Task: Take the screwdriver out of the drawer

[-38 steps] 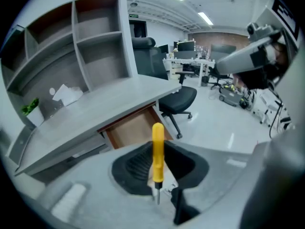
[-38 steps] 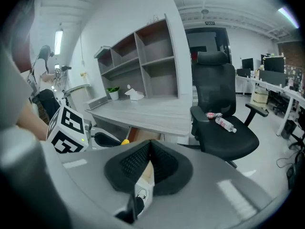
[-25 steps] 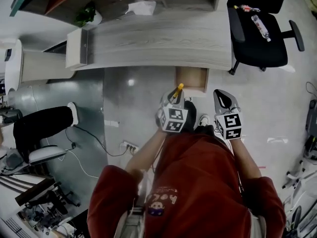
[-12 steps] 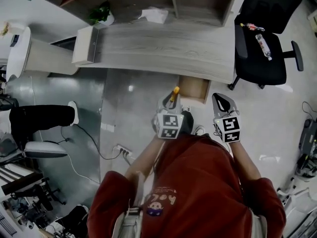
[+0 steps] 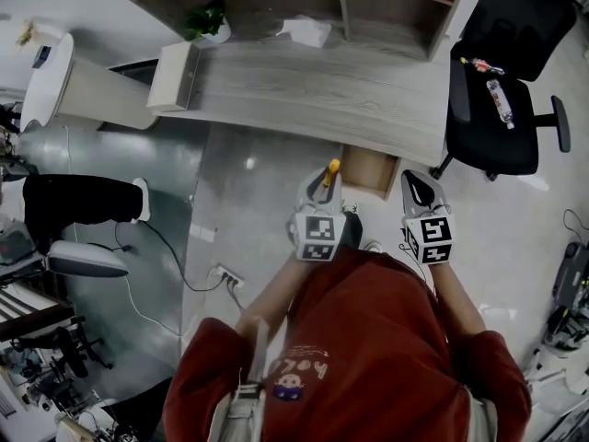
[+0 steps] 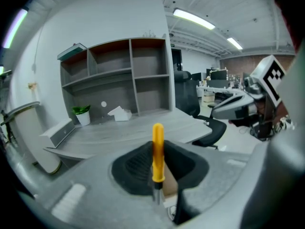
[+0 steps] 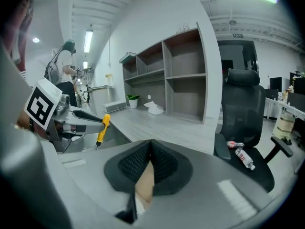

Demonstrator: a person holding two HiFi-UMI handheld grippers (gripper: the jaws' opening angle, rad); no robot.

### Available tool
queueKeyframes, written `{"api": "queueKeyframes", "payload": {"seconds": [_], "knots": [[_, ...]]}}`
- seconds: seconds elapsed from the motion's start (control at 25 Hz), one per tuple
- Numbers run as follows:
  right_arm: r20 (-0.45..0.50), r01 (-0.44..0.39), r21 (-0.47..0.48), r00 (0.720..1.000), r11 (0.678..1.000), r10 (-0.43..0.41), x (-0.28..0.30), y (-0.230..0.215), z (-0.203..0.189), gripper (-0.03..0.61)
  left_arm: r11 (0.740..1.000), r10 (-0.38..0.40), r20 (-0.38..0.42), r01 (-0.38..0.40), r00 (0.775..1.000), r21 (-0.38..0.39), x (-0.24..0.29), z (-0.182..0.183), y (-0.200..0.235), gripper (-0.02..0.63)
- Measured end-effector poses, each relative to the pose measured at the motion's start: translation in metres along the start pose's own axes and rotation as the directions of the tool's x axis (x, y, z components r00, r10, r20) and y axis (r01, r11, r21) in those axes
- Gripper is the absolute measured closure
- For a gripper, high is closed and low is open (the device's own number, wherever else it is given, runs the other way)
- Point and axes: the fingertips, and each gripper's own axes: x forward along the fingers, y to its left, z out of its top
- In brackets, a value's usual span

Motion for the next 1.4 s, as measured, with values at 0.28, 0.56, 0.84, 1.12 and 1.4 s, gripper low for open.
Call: {"api": "queueKeyframes", "payload": {"seconds": [0.28,0.56,0.84,1.12,1.4], "knots": [[0.006,0.019,0.013,1.0,1.0,-0.019,-0.001,-0.004,0.004,0.578,1.0,-0.002,0.005,0.002,1.0,-0.007,-0.001,0.005,0.003,0.545],[0.003,0.022,0.011,1.0,1.0,-0.022,0.002,-0.005,0.002,0.577,1.0,-0.004,0.007,0.004,1.0,-0.01,-0.001,0.006,0.004,0.545],[0.007,0.026,0.012,1.0,1.0,-0.026,0.004,-0.003,0.004,0.578,1.0,0.003,0.009,-0.003,1.0,-0.009,-0.003,0.006,0.008,0.545],[0.017,0.034,-0.005,0.999,0.999,-0.034,0.006,-0.005,0.011,0.577,1.0,0.01,0.018,-0.009,1.0,-0.022,-0.002,0.007,0.014,0.545],[0.033,0.06,0.013,0.998,0.998,-0.06,0.006,-0.013,0.015,0.577,0.999,0.021,0.036,-0.02,0.999,-0.041,0.001,0.012,0.016,0.545]]}}
